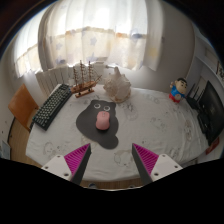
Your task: Arrange mouse
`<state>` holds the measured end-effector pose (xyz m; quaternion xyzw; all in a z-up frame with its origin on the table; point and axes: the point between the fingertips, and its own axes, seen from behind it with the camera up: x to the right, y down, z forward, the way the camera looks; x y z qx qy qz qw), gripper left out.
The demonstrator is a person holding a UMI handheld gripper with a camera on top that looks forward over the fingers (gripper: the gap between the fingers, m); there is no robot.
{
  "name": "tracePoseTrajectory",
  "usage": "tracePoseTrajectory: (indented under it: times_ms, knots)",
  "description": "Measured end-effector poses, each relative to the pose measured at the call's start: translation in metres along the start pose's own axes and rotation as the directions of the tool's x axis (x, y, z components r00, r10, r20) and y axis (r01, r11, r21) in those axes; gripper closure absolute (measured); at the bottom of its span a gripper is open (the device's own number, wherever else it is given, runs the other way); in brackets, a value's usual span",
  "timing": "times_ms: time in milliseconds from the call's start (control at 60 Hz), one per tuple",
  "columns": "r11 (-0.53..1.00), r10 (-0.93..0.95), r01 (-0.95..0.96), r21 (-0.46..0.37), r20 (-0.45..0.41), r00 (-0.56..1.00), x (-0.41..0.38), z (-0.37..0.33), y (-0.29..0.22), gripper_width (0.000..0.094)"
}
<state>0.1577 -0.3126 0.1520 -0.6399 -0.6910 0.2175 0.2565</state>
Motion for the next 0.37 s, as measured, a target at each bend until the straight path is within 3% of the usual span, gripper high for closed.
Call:
tracePoseTrajectory:
  times_ms: [367]
  knots:
    - [0.997, 0.074, -0.073, 0.015, -0.051, 0.996, 0.033, -0.022, 0.006, 0.0088]
